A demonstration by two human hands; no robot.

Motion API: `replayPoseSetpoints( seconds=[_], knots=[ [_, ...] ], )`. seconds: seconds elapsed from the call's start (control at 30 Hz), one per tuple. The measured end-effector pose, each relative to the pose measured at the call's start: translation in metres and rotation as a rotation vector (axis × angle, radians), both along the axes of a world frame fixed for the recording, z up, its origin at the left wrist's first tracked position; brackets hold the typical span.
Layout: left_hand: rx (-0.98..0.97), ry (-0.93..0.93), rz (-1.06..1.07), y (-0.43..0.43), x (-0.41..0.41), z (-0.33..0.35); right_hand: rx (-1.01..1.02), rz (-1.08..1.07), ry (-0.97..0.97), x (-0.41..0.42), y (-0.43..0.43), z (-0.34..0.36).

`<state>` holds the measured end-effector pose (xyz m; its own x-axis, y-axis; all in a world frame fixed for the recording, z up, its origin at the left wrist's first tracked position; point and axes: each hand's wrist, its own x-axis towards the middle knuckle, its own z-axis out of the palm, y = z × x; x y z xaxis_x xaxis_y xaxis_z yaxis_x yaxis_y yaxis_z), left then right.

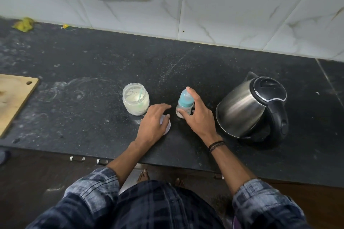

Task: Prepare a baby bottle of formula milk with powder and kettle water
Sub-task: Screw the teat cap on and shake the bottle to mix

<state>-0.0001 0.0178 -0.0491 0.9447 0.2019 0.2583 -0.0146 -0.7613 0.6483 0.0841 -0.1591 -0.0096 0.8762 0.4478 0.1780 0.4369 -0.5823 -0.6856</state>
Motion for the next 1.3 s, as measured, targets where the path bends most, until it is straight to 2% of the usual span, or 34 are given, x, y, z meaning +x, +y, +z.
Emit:
replayPoseSetpoints(
  seconds=[0.13, 0.2, 0.23, 0.33, 0.37, 0.4, 0.47, 0.5, 0.63, 0.67, 0.77, 0.9, 1.0, 1.03, 1.13, 1.17, 1.27, 1.3],
  knots=[
    [0.062, -0.008, -0.071, 0.005, -0.009, -0.012, 0.079, 0.008, 0.036, 0.013, -0.001, 0.022],
    [0.067, 0.012, -0.092, 0.006, -0.011, -0.017, 0.183, -0.020, 0.032, 0.017, -0.006, 0.043],
    [0.063, 0.020, -0.098, 0.006, -0.011, -0.020, 0.299, -0.062, 0.030, 0.017, -0.006, 0.054],
    [0.083, 0.021, -0.098, 0.006, -0.009, -0.026, 0.830, -0.219, 0.078, 0.012, 0.009, 0.076],
    [0.094, 0.024, -0.097, 0.006, -0.009, -0.027, 0.901, -0.215, 0.123, 0.011, 0.013, 0.079],
    [0.103, 0.033, -0.099, 0.007, -0.009, -0.028, 0.881, -0.167, 0.169, 0.010, 0.016, 0.081],
    [0.122, 0.062, -0.117, 0.009, -0.008, -0.029, 0.666, 0.000, 0.194, 0.011, 0.014, 0.081],
    [0.132, 0.077, -0.133, 0.010, -0.007, -0.030, 0.636, 0.028, 0.194, 0.011, 0.011, 0.083],
    [0.121, 0.105, -0.161, 0.012, -0.005, -0.034, 1.078, -0.161, 0.202, 0.018, 0.012, 0.095],
    [0.117, 0.101, -0.162, 0.013, -0.005, -0.035, 1.076, -0.164, 0.229, 0.019, 0.013, 0.096],
    [0.122, 0.092, -0.167, 0.013, -0.005, -0.036, 0.837, -0.072, 0.266, 0.023, 0.007, 0.095],
    [0.113, 0.084, -0.148, 0.012, -0.006, -0.034, 1.072, -0.279, 0.290, 0.027, 0.004, 0.101],
    [0.116, 0.086, -0.142, 0.012, -0.006, -0.034, 0.846, -0.101, 0.308, 0.025, 0.000, 0.102],
    [0.116, 0.092, -0.139, 0.013, -0.007, -0.035, 0.835, -0.076, 0.298, 0.022, -0.001, 0.104],
    [0.133, 0.079, -0.119, 0.012, -0.005, -0.035, 1.099, -0.243, 0.326, 0.020, 0.002, 0.106],
    [0.147, 0.072, -0.118, 0.012, -0.005, -0.035, 1.123, -0.275, 0.350, 0.018, 0.005, 0.106],
    [0.169, 0.061, -0.130, 0.012, -0.006, -0.037, 0.931, -0.109, 0.391, 0.009, 0.006, 0.102],
    [0.172, 0.060, -0.131, 0.011, -0.006, -0.038, 0.940, -0.104, 0.382, 0.007, 0.005, 0.105]
  ],
)
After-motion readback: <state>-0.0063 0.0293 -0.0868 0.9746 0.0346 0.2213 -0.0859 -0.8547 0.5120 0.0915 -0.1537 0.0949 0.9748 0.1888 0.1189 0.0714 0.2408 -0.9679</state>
